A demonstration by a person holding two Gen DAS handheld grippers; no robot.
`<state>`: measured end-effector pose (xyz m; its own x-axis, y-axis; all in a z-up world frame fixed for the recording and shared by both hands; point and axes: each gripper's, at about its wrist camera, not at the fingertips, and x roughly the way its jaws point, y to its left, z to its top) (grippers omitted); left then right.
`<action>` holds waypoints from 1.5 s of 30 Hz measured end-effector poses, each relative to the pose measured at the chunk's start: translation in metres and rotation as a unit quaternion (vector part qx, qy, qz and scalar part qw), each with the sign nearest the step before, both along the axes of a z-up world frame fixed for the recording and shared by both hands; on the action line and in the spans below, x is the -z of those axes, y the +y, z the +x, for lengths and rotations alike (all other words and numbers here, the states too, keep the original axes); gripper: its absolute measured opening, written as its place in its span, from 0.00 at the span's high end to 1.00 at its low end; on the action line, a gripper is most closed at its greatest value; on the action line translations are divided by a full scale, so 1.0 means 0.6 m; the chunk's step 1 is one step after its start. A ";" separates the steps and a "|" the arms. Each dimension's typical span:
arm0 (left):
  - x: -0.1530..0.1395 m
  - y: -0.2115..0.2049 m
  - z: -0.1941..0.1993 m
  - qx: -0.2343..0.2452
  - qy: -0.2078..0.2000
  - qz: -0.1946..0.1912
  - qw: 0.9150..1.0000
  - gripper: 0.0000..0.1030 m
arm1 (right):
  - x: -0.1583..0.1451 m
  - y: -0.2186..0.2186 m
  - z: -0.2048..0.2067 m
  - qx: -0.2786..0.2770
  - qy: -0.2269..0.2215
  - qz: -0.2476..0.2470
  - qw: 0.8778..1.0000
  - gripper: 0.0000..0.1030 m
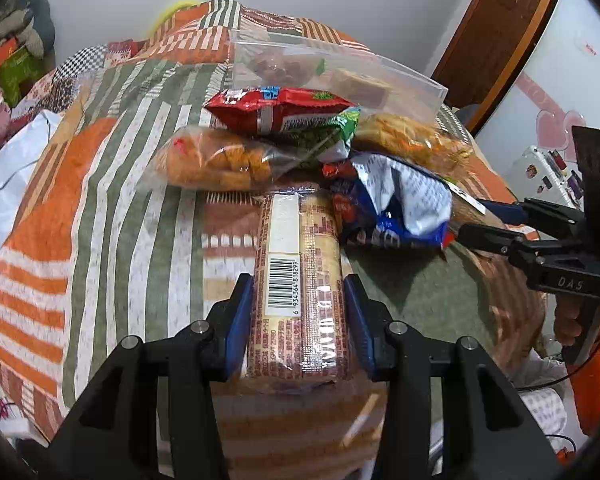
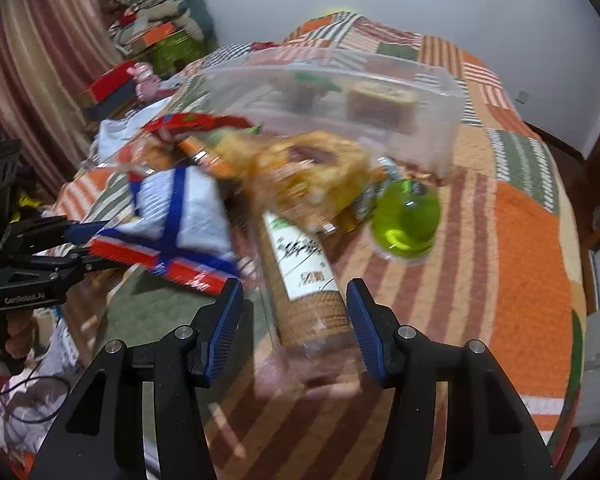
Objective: Organize snacks
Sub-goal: 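Grasp the striped biscuit roll with left tool while right tool grasps the cracker roll, then lift both rolls over the clear box and release them inside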
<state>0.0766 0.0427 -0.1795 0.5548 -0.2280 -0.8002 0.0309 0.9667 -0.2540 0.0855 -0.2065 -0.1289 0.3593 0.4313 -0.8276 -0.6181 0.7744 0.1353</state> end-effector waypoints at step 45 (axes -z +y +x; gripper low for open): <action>-0.064 0.009 -0.019 -0.041 -0.068 0.030 0.996 0.57 | -0.037 -0.021 -0.023 0.029 -0.014 0.048 0.998 0.70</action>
